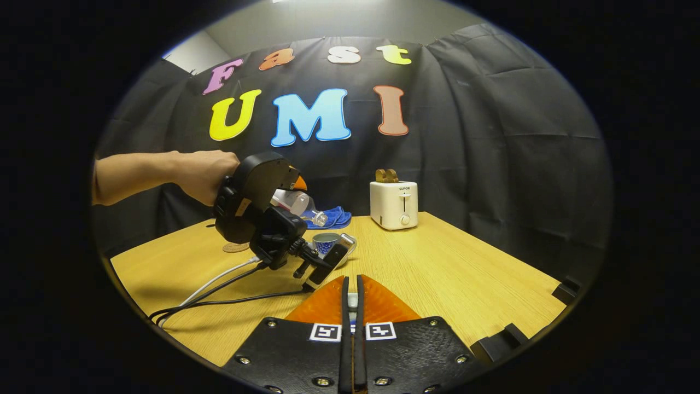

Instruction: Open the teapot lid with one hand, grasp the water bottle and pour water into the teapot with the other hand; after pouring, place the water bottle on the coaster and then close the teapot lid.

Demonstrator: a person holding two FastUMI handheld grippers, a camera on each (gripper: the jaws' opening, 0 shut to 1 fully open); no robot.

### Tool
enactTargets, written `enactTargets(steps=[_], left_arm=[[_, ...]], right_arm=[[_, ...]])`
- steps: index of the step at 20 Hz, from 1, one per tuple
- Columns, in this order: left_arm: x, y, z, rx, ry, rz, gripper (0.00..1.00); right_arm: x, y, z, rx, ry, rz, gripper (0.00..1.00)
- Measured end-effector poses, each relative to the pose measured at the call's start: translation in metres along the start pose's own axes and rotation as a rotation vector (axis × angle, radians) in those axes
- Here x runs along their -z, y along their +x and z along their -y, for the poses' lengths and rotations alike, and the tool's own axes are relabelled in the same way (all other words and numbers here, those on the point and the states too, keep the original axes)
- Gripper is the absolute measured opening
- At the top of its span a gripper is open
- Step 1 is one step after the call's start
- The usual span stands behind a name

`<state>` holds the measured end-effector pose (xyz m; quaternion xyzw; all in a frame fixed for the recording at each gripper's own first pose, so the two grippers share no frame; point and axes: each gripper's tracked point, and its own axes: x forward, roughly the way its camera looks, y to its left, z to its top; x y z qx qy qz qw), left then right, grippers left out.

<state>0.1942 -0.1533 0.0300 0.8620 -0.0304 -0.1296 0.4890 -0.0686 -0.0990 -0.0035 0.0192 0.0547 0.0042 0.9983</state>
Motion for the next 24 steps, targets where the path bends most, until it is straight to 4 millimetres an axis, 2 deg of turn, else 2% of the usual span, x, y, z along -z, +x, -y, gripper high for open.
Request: enactTargets(steps=[4, 7, 9, 12, 19, 24], left_arm=[[-0.001, 0.007, 0.012, 0.016, -0.162, 0.035, 0.87], [-0.005, 0.01, 0.023, 0.016, -0.323, 0.053, 0.87], [-0.001, 0.014, 0.03, 0.015, -0.453, 0.061, 0.87], [0.016, 0.005, 0.022, -0.059, -0.586, 0.06, 0.87], [0.049, -0.025, 0.033, -0.08, -1.095, 0.087, 0.87], [0.091, -0.027, 0.063, -0.092, -1.52, 0.083, 0.87]], right_arm=[[-0.01, -0.003, 0.0, 0.006, -0.009, 0.033, 0.02], [-0.018, -0.004, 0.001, 0.011, -0.002, 0.056, 0.02], [-0.02, -0.001, -0.001, 0.011, 0.004, 0.06, 0.02], [-0.023, 0.001, -0.005, 0.006, -0.001, 0.06, 0.02], [-0.037, 0.015, -0.023, -0.025, -0.016, 0.058, 0.02], [-0.042, 0.031, -0.045, -0.065, -0.027, 0.046, 0.02]])
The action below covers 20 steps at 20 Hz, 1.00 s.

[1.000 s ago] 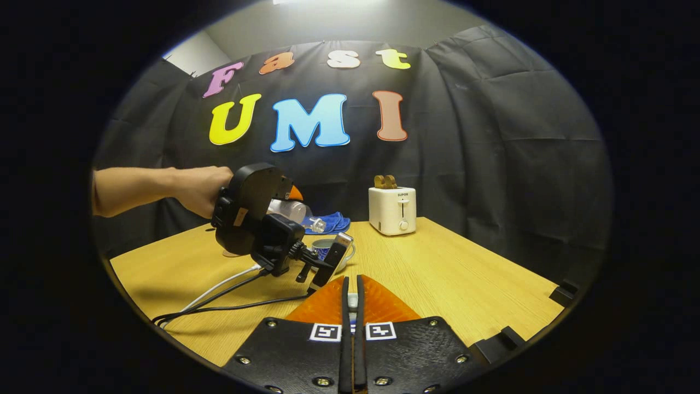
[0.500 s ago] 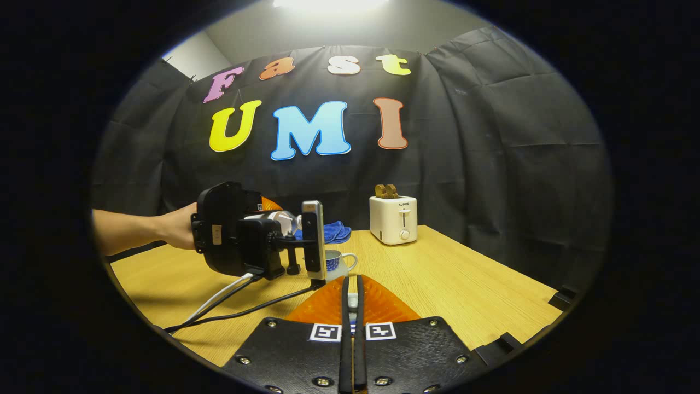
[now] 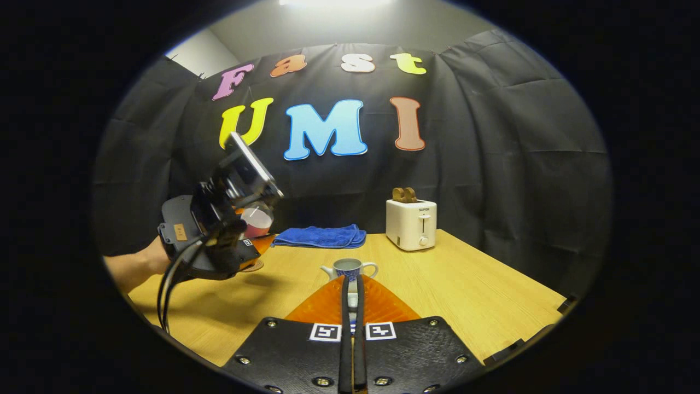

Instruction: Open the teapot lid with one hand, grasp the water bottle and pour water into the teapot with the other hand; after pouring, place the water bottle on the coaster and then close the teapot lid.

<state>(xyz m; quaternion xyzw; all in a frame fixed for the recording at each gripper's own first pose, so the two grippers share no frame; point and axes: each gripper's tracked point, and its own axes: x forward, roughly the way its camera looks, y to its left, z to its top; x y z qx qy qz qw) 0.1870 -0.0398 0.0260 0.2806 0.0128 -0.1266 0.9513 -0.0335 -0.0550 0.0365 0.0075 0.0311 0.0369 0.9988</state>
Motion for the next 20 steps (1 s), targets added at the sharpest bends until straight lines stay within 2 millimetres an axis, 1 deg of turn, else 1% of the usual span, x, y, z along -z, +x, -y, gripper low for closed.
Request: enactTargets(steps=[2, 3, 4, 7, 8, 10, 12, 13, 14, 18, 20], left_arm=[[0.014, -0.004, -0.02, -0.02, -0.156, 0.007, 0.87], [0.025, -0.008, -0.03, -0.028, -0.226, -0.001, 0.87], [0.031, -0.008, -0.035, -0.027, -0.286, 0.007, 0.87], [0.049, -0.012, -0.071, -0.119, -0.41, 0.031, 0.86], [0.051, -0.011, -0.076, -0.124, -0.437, 0.035, 0.84], [0.055, -0.006, -0.082, -0.115, -0.464, 0.042, 0.84], [0.056, 0.007, -0.083, -0.1, -0.501, 0.05, 0.83], [0.059, 0.015, -0.079, -0.093, -0.526, 0.05, 0.83], [0.064, 0.025, -0.078, -0.087, -0.553, 0.045, 0.84], [0.099, 0.051, -0.08, -0.119, -0.629, -0.02, 0.82], [0.105, 0.059, -0.083, -0.121, -0.642, -0.023, 0.83]], right_arm=[[-0.002, 0.008, -0.009, -0.018, 0.004, -0.002, 0.02], [-0.003, 0.012, -0.013, -0.028, 0.005, -0.004, 0.02], [-0.003, 0.017, -0.016, -0.035, 0.005, -0.005, 0.02], [-0.002, 0.032, -0.022, -0.046, 0.011, -0.008, 0.02], [0.001, 0.037, -0.024, -0.049, 0.013, -0.015, 0.02], [0.003, 0.043, -0.027, -0.057, 0.019, -0.022, 0.02], [0.005, 0.047, -0.027, -0.059, 0.02, -0.026, 0.02], [0.006, 0.05, -0.026, -0.059, 0.025, -0.029, 0.02], [0.008, 0.051, -0.024, -0.057, 0.03, -0.032, 0.02], [0.012, 0.053, -0.014, -0.04, 0.043, -0.04, 0.02], [0.013, 0.055, -0.009, -0.031, 0.041, -0.039, 0.02]])
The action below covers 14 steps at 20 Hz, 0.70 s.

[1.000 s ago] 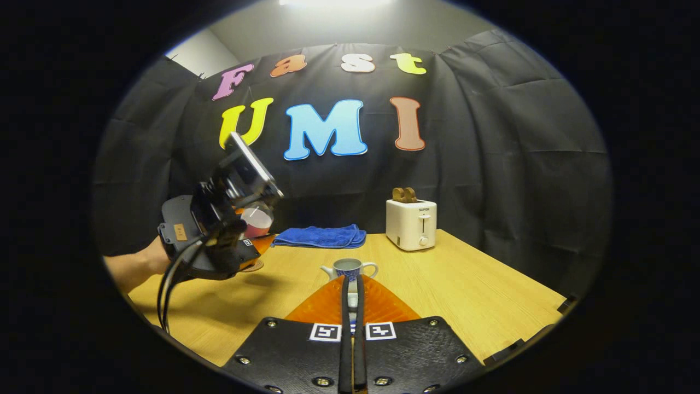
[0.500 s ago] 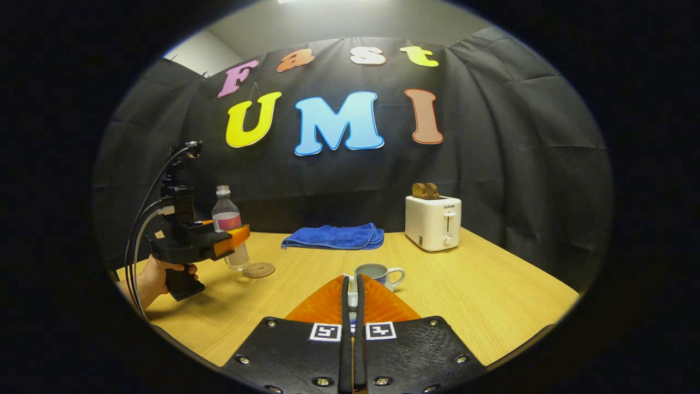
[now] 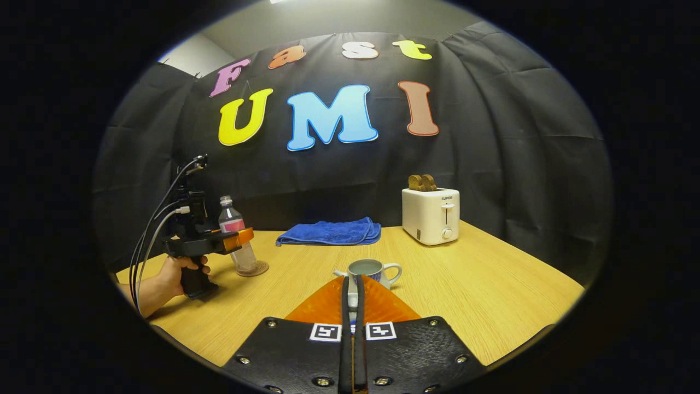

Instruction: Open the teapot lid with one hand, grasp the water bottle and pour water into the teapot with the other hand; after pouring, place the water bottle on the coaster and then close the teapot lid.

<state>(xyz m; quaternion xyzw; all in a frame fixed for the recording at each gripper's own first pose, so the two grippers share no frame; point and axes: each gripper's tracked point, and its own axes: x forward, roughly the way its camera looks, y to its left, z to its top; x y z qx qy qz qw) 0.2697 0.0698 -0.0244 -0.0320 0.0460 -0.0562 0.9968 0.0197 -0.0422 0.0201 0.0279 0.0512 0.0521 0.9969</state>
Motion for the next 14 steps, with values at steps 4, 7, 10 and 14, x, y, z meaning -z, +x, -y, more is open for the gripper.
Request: enactTargets(steps=[4, 7, 10, 14], left_arm=[[0.004, 0.009, 0.005, 0.002, 0.06, -0.011, 0.83], [0.003, 0.011, 0.006, 0.0, 0.1, -0.014, 0.83], [0.005, 0.008, 0.006, 0.004, 0.105, -0.022, 0.85], [0.001, 0.001, -0.002, -0.037, 0.141, -0.013, 1.0]], right_arm=[[0.005, 0.001, 0.006, 0.004, 0.018, -0.014, 0.02], [0.005, 0.002, 0.007, 0.007, 0.021, -0.014, 0.02], [0.003, 0.001, 0.007, 0.008, 0.016, -0.006, 0.02], [0.003, 0.001, 0.007, 0.008, 0.019, -0.006, 0.02]])
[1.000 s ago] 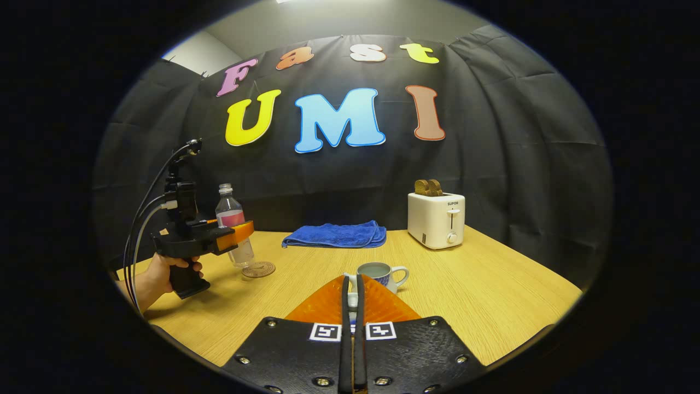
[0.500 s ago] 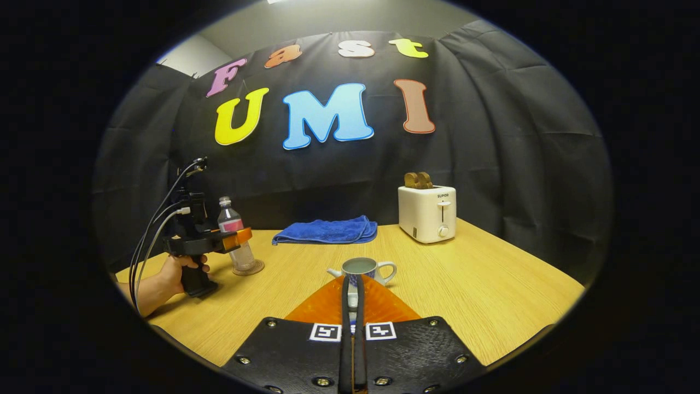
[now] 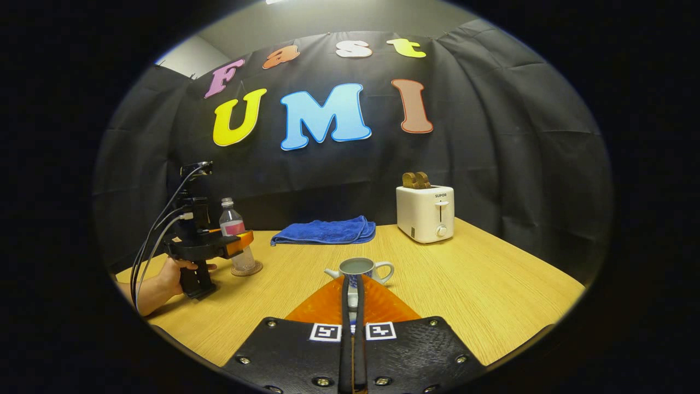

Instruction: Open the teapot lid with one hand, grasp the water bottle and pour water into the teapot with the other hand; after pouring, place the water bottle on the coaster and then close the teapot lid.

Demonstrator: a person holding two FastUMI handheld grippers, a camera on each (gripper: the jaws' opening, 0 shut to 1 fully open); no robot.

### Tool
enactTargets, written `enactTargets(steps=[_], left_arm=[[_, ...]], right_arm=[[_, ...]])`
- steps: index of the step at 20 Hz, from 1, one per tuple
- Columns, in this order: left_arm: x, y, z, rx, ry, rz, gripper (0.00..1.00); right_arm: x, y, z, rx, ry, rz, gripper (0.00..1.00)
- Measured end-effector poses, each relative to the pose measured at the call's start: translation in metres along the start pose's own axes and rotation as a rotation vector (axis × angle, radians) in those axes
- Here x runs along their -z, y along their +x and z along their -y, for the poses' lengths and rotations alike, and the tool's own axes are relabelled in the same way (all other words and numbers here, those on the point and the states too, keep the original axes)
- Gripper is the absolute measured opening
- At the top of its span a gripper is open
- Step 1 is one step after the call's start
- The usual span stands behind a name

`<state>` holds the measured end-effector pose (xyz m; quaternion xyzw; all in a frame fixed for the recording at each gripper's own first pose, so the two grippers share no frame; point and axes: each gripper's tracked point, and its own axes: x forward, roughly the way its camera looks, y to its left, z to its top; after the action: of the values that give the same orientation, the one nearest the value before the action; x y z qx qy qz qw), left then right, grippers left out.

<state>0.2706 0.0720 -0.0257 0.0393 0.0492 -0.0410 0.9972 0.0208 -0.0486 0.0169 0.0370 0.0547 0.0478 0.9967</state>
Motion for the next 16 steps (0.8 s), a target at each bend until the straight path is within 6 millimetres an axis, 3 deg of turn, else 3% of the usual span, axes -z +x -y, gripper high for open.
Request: enactTargets(steps=[6, 11, 13, 16], left_arm=[[-0.007, -0.02, 0.004, 0.005, 0.0, 0.016, 1.0], [-0.006, -0.053, 0.002, -0.009, -0.01, 0.022, 1.0], [-0.009, -0.074, -0.008, -0.033, -0.03, 0.035, 1.0], [-0.018, -0.106, -0.011, -0.055, -0.039, 0.047, 1.0]], right_arm=[[-0.004, -0.006, -0.004, -0.007, -0.012, 0.008, 0.02], [-0.01, -0.006, -0.007, -0.018, -0.011, 0.025, 0.02], [-0.02, 0.003, -0.006, -0.015, -0.02, 0.058, 0.02], [-0.033, 0.036, -0.004, 0.001, -0.067, 0.097, 0.02]])
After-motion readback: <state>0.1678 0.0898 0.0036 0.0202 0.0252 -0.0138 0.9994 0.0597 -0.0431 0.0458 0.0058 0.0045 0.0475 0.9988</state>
